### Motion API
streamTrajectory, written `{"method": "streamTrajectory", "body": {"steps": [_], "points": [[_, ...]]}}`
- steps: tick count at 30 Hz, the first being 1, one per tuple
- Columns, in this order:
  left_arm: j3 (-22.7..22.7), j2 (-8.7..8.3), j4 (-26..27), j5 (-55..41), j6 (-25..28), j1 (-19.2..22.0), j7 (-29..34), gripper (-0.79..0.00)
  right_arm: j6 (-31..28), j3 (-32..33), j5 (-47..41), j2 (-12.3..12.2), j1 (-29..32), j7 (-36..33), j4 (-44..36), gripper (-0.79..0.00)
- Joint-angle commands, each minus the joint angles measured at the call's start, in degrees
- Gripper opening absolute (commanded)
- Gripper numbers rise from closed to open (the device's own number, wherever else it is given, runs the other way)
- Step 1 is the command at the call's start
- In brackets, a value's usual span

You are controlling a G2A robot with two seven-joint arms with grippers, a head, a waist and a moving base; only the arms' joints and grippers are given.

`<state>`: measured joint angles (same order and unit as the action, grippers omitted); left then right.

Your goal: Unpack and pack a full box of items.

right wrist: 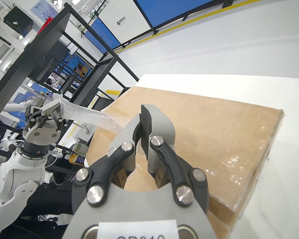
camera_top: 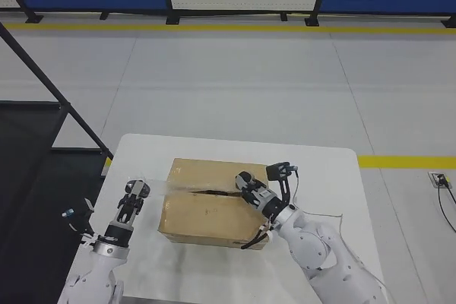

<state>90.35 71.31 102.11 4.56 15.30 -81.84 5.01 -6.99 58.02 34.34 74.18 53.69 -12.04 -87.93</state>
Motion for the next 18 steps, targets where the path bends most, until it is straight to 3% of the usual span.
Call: {"method": "streamTrajectory", "body": {"steps": [1, 18], "points": [[-0.1, 0.04, -0.8, -0.2, -0.3, 0.3, -0.1, -0.785, 0.6, -0.1, 0.3, 0.1, 0.0, 0.2, 0.2, -0.785], [-0.6, 0.10, -5.4, -0.9, -1.7, 3.3, 2.6, -0.785, 3.9, 3.5, 2.9, -0.1, 4.7, -0.4, -4.1, -0.785]]}}
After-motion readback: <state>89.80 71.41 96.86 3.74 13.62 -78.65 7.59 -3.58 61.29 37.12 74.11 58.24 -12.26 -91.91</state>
